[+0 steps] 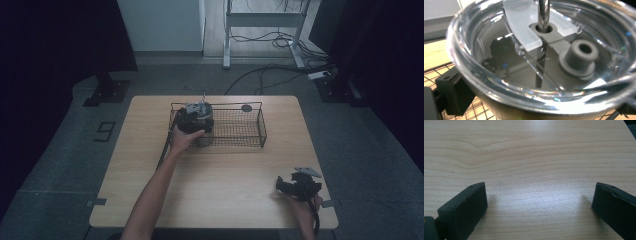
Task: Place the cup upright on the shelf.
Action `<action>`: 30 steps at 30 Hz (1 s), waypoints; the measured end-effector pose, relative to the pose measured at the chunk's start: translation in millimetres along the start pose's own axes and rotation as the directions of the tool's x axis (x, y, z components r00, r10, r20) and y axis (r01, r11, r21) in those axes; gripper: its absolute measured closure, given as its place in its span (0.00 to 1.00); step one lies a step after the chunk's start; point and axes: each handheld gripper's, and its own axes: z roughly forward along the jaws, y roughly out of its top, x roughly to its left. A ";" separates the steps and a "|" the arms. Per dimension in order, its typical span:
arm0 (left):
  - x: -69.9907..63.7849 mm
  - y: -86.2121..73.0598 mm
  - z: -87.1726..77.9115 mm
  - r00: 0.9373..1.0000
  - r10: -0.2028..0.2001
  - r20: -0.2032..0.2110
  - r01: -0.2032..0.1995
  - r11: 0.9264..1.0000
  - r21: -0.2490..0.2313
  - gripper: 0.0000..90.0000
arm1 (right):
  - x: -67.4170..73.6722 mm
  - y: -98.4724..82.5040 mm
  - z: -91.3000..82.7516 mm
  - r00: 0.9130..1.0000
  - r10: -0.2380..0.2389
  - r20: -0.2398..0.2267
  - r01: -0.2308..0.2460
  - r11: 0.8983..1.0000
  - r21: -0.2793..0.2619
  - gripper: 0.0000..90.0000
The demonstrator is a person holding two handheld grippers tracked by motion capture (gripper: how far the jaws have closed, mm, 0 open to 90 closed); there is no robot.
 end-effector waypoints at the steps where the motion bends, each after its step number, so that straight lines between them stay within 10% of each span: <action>1: 0.0 0.9 -1.5 1.000 0.002 0.003 -0.002 1.000 -0.007 0.02 | 0.0 0.0 0.0 1.000 0.000 0.000 0.000 1.000 0.000 0.00; 30: 1.6 -1.9 -81.4 0.995 0.011 0.097 -0.002 0.995 -0.097 0.00 | 0.4 -0.3 -0.4 1.000 0.004 0.002 -0.004 1.000 0.000 0.00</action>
